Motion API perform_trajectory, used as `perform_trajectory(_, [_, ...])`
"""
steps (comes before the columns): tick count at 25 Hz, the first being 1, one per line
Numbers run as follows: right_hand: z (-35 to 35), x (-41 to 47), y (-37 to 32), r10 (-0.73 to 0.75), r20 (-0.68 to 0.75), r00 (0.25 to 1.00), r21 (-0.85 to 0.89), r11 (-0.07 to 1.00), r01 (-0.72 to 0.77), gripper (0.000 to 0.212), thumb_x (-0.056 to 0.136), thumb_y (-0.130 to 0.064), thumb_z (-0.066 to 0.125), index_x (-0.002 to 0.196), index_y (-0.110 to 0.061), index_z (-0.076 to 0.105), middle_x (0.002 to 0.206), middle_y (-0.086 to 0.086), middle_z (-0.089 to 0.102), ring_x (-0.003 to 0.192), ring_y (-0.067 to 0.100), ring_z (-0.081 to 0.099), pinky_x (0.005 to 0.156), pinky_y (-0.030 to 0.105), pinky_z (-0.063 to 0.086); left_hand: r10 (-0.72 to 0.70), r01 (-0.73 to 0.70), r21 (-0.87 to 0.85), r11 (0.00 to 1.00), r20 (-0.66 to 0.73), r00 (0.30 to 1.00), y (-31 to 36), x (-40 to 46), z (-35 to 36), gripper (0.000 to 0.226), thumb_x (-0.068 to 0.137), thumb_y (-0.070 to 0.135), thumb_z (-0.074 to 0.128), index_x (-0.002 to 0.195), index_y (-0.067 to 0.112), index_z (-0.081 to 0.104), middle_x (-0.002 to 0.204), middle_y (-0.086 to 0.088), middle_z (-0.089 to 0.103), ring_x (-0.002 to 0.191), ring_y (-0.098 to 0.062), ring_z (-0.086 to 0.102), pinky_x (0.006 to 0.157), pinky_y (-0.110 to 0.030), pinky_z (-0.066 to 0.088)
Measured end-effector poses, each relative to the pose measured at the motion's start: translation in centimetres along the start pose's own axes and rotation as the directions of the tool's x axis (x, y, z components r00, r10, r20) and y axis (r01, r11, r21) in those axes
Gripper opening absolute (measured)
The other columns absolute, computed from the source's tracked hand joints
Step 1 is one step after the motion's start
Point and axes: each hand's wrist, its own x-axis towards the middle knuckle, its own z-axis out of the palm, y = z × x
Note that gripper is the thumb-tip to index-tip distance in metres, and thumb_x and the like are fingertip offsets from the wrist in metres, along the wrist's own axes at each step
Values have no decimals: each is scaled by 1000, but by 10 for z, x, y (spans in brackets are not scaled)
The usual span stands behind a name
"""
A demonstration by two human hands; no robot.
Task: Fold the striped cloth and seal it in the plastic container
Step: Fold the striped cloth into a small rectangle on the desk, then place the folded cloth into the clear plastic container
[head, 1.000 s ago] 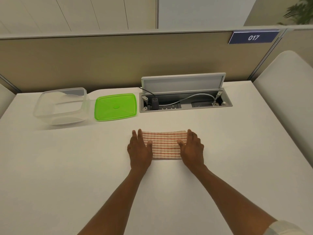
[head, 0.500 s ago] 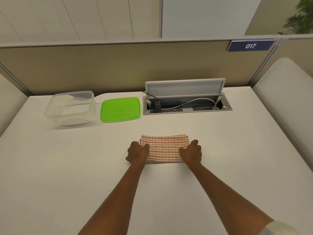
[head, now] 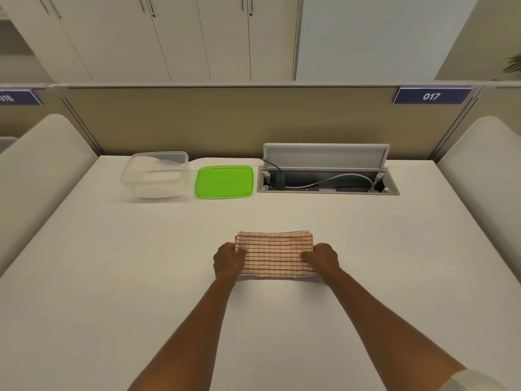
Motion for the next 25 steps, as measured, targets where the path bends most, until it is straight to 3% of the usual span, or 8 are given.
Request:
perform_trajectory(4, [-2, -15, -6, -54, 26, 998, -11, 998, 54, 25, 84, -23, 66, 101, -5, 68, 99, 8, 71, 91, 24, 67, 78, 35, 55, 80, -82, -69, 994, -32, 996, -6, -15, -15, 30, 94, 26, 57, 117, 9, 62, 120, -10, 67, 110, -30, 61, 93, -40, 50])
perform_trajectory(9, [2, -30, -16, -129, 70, 989, 41, 991, 126, 6, 84, -23, 65, 84, -18, 62, 90, 2, 70, 77, 16, 64, 67, 30, 52, 122, -119, -193, 974, 6, 993, -15, -24, -46, 29, 91, 17, 61, 119, 9, 62, 110, -11, 70, 100, -27, 66, 86, -40, 55])
perform_trajectory(13, [16, -42, -31, -164, 113, 980, 54, 986, 159, 15, 82, -22, 65, 70, -27, 57, 81, -5, 66, 76, 13, 62, 64, 29, 50, 178, -170, -114, 979, 65, 982, -26, -24, -68, 36, 86, 8, 62, 122, 11, 62, 108, -7, 70, 100, -24, 65, 89, -39, 54])
perform_trajectory(17, [37, -47, -51, -190, 144, 971, 42, 982, 186, 16, 84, -23, 64, 71, -28, 55, 78, -9, 63, 73, 8, 60, 58, 25, 46, 201, -201, -85, 976, -10, 980, -35, -9, -89, 31, 84, 6, 61, 113, 9, 68, 104, -7, 74, 98, -25, 67, 91, -39, 53])
perform_trajectory(21, [64, -41, -77, -182, 156, 971, 48, 983, 176, 7, 84, -23, 65, 86, -20, 60, 87, -2, 67, 79, 14, 64, 62, 27, 50, 208, -214, -67, 975, -84, 974, -47, 20, -121, 27, 86, 8, 61, 112, 9, 68, 104, -7, 73, 97, -24, 66, 88, -37, 51])
perform_trajectory(25, [92, -33, -112, -176, 139, 974, 39, 984, 172, 10, 80, -22, 69, 84, -19, 60, 92, 2, 69, 79, 16, 64, 60, 27, 49, 247, -254, -59, 965, -104, 963, -56, 55, -156, 25, 85, 10, 64, 109, 14, 69, 101, -3, 74, 94, -21, 67, 86, -36, 52])
